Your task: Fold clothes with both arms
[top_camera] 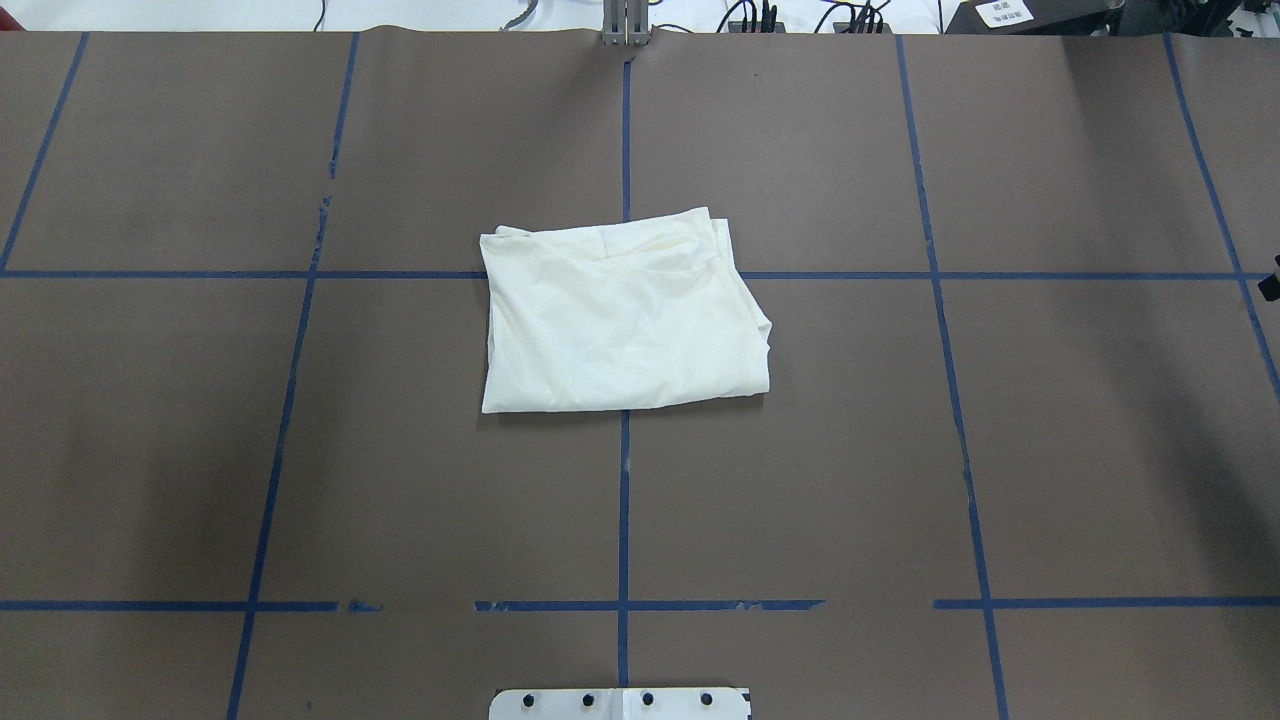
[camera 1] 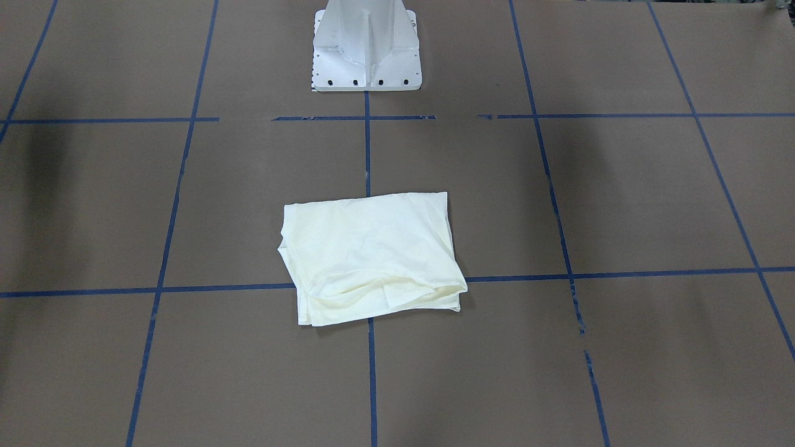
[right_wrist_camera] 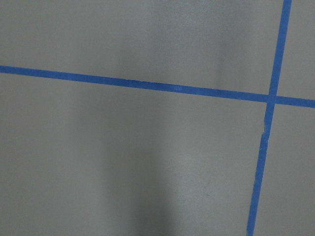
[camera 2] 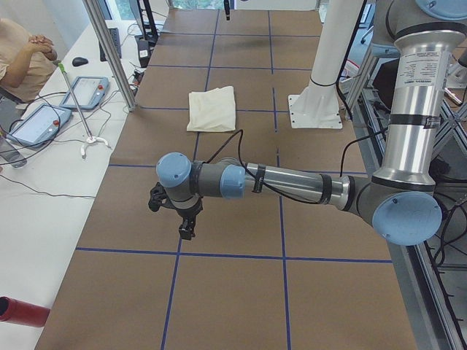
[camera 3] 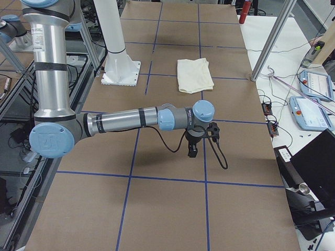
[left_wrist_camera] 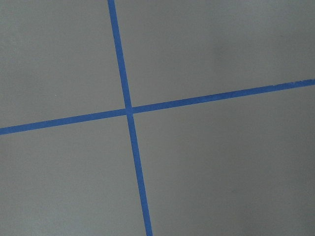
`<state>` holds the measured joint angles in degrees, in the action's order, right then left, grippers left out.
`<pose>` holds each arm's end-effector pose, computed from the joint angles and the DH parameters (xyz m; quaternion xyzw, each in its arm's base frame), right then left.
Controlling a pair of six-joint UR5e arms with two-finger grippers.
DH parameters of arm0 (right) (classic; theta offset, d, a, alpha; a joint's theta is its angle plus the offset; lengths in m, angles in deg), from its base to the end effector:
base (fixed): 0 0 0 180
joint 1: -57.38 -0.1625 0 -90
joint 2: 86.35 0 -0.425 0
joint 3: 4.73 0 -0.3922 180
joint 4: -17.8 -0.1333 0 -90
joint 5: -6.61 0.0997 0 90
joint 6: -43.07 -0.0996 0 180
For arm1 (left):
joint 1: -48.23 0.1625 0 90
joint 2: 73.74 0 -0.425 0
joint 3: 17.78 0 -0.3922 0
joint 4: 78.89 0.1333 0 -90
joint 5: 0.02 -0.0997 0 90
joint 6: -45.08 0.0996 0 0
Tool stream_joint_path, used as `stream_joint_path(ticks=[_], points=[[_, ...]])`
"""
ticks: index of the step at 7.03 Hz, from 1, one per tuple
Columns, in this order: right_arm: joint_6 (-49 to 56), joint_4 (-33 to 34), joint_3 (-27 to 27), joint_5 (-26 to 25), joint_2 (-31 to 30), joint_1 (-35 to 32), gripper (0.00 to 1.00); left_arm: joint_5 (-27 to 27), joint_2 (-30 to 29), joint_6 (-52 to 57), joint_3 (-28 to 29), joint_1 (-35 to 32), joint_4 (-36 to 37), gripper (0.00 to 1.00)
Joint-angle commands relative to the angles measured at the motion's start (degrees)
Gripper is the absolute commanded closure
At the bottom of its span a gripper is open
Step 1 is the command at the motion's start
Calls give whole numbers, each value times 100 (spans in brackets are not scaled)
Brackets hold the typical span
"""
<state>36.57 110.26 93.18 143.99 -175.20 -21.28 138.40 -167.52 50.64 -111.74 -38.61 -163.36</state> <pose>-0.0400 -0.5046 0.5812 -0.0101 -0.4044 -0.0617 0.9124 -0.0301 -0.5213 0.5960 0.0262 0.4095 0.0772 0.9086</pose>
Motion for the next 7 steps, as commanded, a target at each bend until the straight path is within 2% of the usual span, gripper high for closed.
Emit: stream_joint_path(ticks=[1,7], points=[[0,0,0,0,0,0,0,1,0,6,0,0,0,0],[0,0,17,0,0,0,0,-78,62,-20,35,-17,-220,0]])
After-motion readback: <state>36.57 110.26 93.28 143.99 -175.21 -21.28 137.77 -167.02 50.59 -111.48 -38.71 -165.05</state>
